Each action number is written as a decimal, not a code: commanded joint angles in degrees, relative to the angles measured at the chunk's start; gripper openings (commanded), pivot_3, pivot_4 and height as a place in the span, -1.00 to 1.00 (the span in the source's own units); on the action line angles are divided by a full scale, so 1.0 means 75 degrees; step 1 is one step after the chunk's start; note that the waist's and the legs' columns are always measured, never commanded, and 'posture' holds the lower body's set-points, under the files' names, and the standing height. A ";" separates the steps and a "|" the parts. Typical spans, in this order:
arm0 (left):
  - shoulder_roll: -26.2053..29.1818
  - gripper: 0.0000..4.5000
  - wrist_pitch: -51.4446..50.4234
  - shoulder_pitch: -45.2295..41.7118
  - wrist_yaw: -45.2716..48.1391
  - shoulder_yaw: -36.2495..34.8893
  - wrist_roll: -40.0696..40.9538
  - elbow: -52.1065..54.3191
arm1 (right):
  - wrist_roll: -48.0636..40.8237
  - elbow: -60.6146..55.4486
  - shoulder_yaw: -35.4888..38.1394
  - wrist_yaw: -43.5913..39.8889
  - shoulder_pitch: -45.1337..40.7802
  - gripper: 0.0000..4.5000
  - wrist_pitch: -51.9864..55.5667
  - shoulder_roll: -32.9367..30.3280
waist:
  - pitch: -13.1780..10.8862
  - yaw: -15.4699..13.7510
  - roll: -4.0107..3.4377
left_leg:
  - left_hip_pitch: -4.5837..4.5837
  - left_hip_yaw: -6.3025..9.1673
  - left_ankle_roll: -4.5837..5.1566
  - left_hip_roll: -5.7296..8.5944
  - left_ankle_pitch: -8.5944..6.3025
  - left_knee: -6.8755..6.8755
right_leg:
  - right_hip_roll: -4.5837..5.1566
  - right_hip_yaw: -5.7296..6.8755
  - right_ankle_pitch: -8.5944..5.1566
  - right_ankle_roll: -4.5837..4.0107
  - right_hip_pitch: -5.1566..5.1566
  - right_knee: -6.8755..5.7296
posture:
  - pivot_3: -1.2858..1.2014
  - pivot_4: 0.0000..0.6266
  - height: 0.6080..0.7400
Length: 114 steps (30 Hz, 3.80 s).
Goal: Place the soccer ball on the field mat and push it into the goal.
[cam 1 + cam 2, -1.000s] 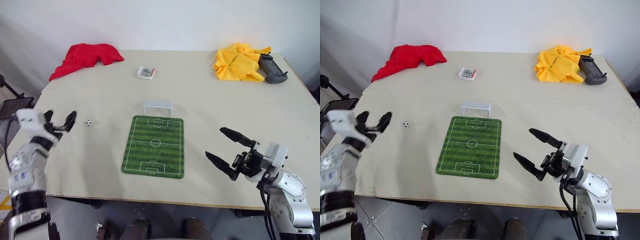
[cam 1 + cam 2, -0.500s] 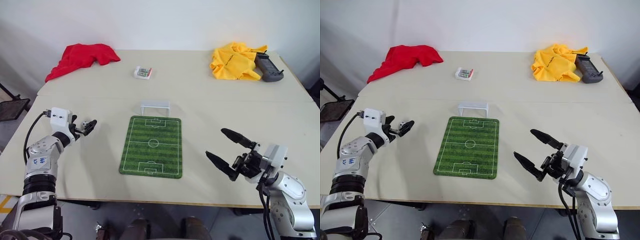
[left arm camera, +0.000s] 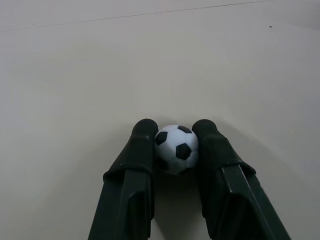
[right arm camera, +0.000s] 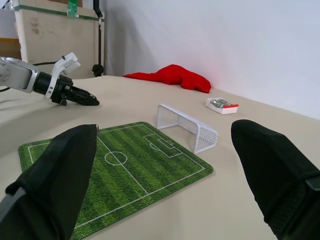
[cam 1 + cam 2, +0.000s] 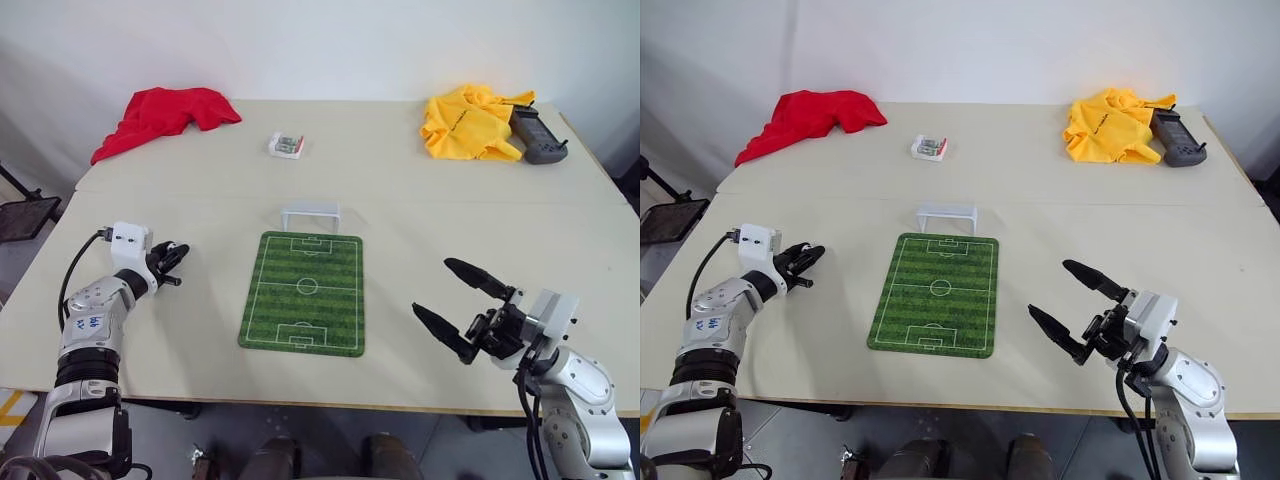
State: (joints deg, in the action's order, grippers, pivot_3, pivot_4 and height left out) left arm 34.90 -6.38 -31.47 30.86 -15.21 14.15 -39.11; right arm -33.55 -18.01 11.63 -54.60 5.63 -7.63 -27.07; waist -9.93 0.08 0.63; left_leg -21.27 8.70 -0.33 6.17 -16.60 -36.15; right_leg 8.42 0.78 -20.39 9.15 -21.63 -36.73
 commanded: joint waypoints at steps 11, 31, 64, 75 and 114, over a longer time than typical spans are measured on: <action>0.0535 -0.61 -0.0083 0.0346 0.6199 0.2065 0.1336 0.3829 | -0.0905 -0.0759 0.0245 -0.1339 0.0255 1.00 0.0108 -0.0802 | -0.0004 0.0012 0.0001 | -0.0005 0.0001 0.0001 -0.0003 -0.0001 -0.0005 | 0.0002 0.0005 0.0000 0.0001 0.0013 0.0026 | 0.03 -0.52 1.00; -0.0503 -0.61 0.1767 0.0347 0.5963 0.3942 -0.0629 0.3347 | -0.0156 -0.0453 0.0751 -0.1402 0.1713 1.00 0.0197 -0.1436 | -0.0010 -0.0161 0.0003 | -0.0008 -0.0013 0.0016 0.0001 -0.0005 -0.0012 | -0.0002 0.0003 0.0002 0.0003 0.0019 0.0044 | 0.03 -0.52 1.00; -0.0493 -0.06 0.1811 0.0705 0.6116 0.3186 0.0521 0.4191 | -0.0202 -0.0423 0.0308 -0.1240 0.1638 1.00 0.0393 -0.1021 | -0.0009 -0.0175 0.0003 | -0.0008 -0.0010 0.0018 0.0000 -0.0007 -0.0013 | -0.0001 0.0004 0.0002 0.0005 0.0019 0.0041 | 0.03 -0.52 1.00; 0.0588 -0.53 0.0574 0.2366 0.6573 0.2563 0.1625 0.5821 | -0.0153 -0.0148 0.0256 -0.1268 0.1383 1.00 0.0202 -0.0792 | -0.0010 -0.0116 -0.0007 | -0.0003 -0.0007 0.0018 -0.0004 -0.0007 -0.0008 | 0.0000 -0.0001 0.0002 0.0004 0.0020 0.0041 | 0.03 -0.52 1.00; -0.1702 -0.99 0.3122 0.0118 0.3246 0.1925 0.0384 0.2684 | 0.0215 -0.0706 0.0422 0.1347 0.1167 1.00 0.0056 0.0749 | -0.0013 -0.0132 -0.0007 | -0.0006 -0.0022 0.0020 0.0000 -0.0010 -0.0018 | 0.0000 -0.0005 0.0009 0.0017 0.0011 0.0035 | 0.03 -0.52 1.00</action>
State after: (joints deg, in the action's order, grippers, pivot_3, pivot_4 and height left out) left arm 20.34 17.26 -32.26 52.91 1.76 13.67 -21.76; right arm -31.07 -20.72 13.97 -45.34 13.88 -7.00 -21.61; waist -10.02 -0.91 0.58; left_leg -21.31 8.53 -0.18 6.17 -16.68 -36.27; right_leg 8.42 0.74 -20.32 9.28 -21.55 -36.47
